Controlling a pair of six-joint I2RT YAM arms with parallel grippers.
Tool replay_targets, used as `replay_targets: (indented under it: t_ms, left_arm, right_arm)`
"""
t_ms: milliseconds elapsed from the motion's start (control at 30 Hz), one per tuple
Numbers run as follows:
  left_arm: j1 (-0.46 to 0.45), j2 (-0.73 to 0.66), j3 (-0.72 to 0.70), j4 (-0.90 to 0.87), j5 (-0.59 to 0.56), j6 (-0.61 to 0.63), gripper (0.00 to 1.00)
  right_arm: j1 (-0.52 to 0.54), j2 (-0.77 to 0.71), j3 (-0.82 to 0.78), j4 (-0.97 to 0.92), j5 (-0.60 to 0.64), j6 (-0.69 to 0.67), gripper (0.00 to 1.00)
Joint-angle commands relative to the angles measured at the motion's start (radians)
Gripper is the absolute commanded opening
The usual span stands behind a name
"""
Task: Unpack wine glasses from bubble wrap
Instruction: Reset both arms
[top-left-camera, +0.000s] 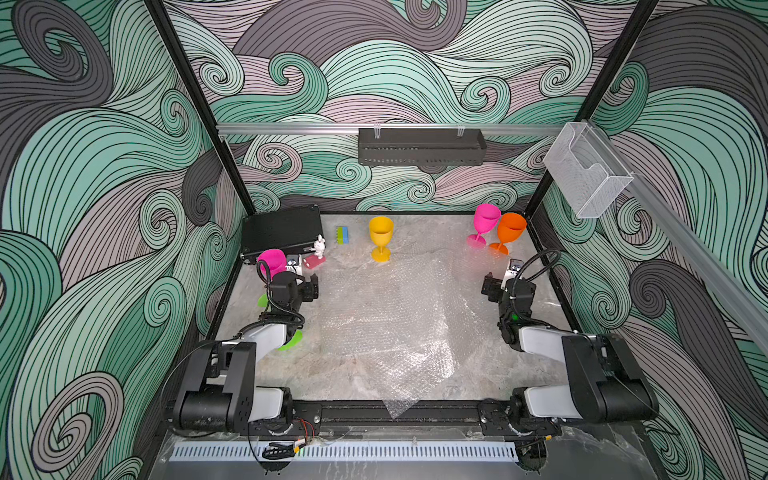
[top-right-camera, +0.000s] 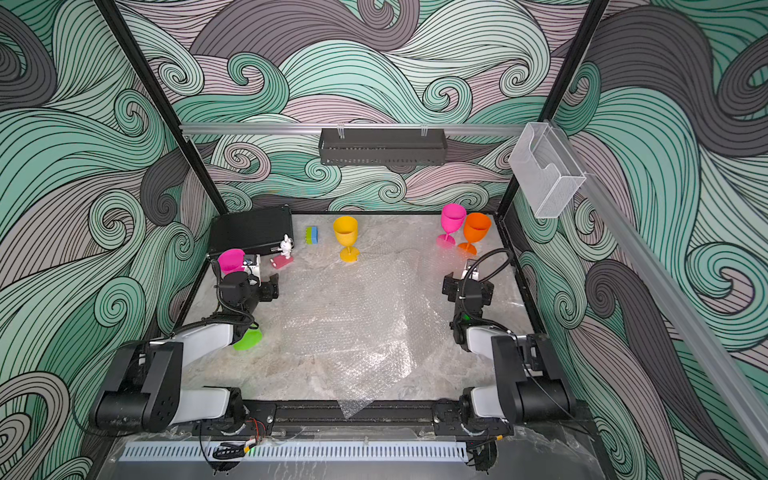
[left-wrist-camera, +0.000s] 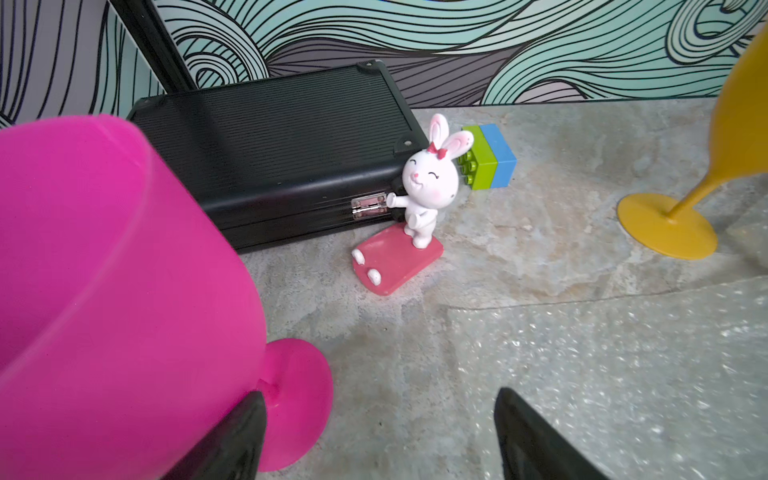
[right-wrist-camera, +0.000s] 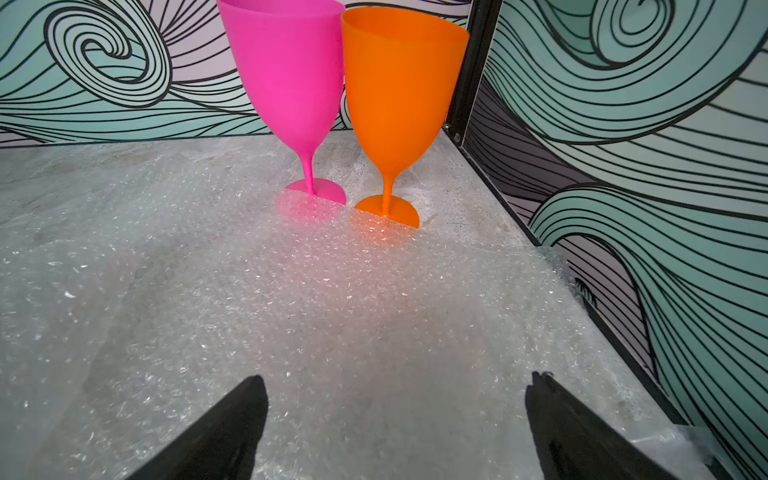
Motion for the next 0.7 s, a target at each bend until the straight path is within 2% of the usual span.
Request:
replay_targets:
  t_ms: [0, 100, 200, 267, 333, 567, 667]
  left_arm:
    - [0.01, 0.038, 0.01, 0.094, -0.012, 0.02, 0.84]
    - [0.019, 0.088, -0.031, 0.183, 0.0, 0.014, 0.84]
    - [0.021, 0.123, -0.018, 0.189, -0.012, 0.009, 0.84]
    - [0.03, 0.134, -0.001, 0.169, -0.015, -0.005, 0.85]
    - [0.038, 0.14, 0.011, 0.155, -0.01, -0.015, 0.86]
    - [0.056, 0.144, 0.028, 0.126, 0.009, -0.029, 0.88]
    - [0.068, 0.149, 0.045, 0.1, -0.004, -0.054, 0.95]
  right_arm:
    - [-0.014, 0.026, 0.022, 0.031, -0.101, 0.006, 1.0]
    - [-0.014, 0.11, -0.005, 0.19, -0.131, -0.012, 1.0]
    - [-0.015, 0.08, 0.049, 0.027, -0.135, -0.007, 1.0]
    - [-0.015, 0.102, 0.037, 0.088, -0.134, -0.01, 1.0]
    - [-0.015, 0.082, 0.048, 0.034, -0.135, -0.007, 1.0]
    - [-0.015, 0.084, 0.042, 0.051, -0.136, -0.01, 1.0]
    - [-0.016, 0.086, 0.042, 0.055, -0.136, -0.01, 1.0]
